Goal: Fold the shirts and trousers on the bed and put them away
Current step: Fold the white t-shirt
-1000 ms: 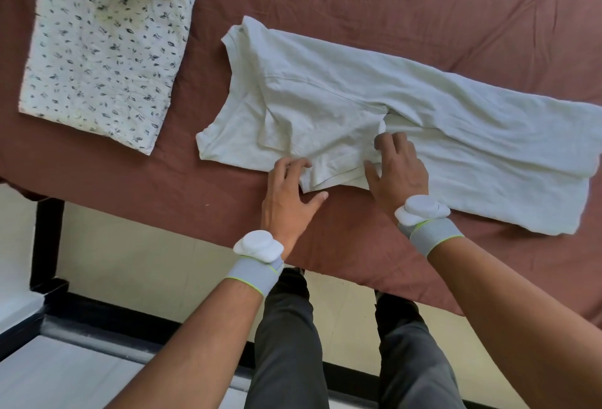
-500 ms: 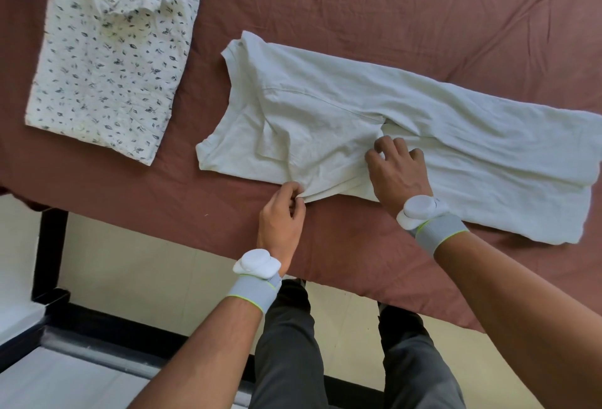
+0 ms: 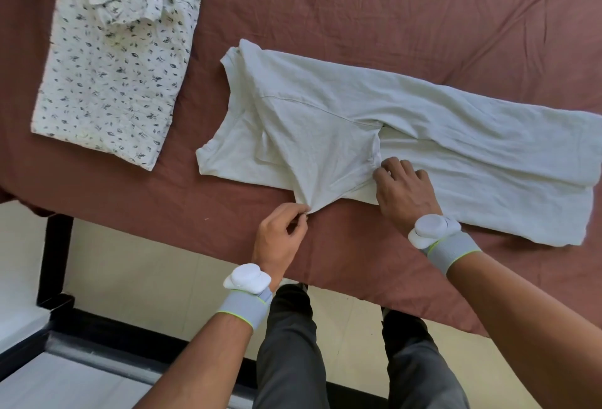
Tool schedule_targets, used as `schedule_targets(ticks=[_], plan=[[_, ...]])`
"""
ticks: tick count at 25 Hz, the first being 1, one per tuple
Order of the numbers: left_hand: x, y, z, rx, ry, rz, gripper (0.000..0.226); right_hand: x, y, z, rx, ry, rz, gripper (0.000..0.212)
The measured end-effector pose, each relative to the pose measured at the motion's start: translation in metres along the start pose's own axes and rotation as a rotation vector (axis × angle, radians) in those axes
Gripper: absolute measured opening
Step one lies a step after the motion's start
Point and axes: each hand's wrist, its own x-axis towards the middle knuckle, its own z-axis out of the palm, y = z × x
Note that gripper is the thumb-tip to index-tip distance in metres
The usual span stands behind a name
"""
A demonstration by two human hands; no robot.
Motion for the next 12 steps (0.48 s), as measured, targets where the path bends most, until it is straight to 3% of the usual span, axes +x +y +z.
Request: schedule_targets(ticks=[4, 8, 9, 10, 12], plan=[[0.001, -0.004, -0.008, 0.008, -0.097, 0.102, 0.027, -0.001, -0.018, -0.007, 0.019, 0.024, -0.083, 0.037], [0.022, -0.007, -0.013, 0.393, -0.139, 0.152, 0.079, 0.016, -0.042, -0.001, -0.061, -0.112, -0.229, 0.080], [0.032, -0.008, -0.014, 0.453, -0.170, 0.199, 0.083, 0.020, -0.044, 0.002, -0.091, -0.152, -0.256, 0.091], [0.043, -0.012, -0.016, 0.477, -0.205, 0.279, 0.078, 0.024, -0.046, 0.005, -0.117, -0.181, -0.273, 0.098], [0.064, -0.020, -0.024, 0.444, -0.253, 0.505, 0.044, 0.028, -0.047, 0.008, -0.140, -0.204, -0.273, 0.102]])
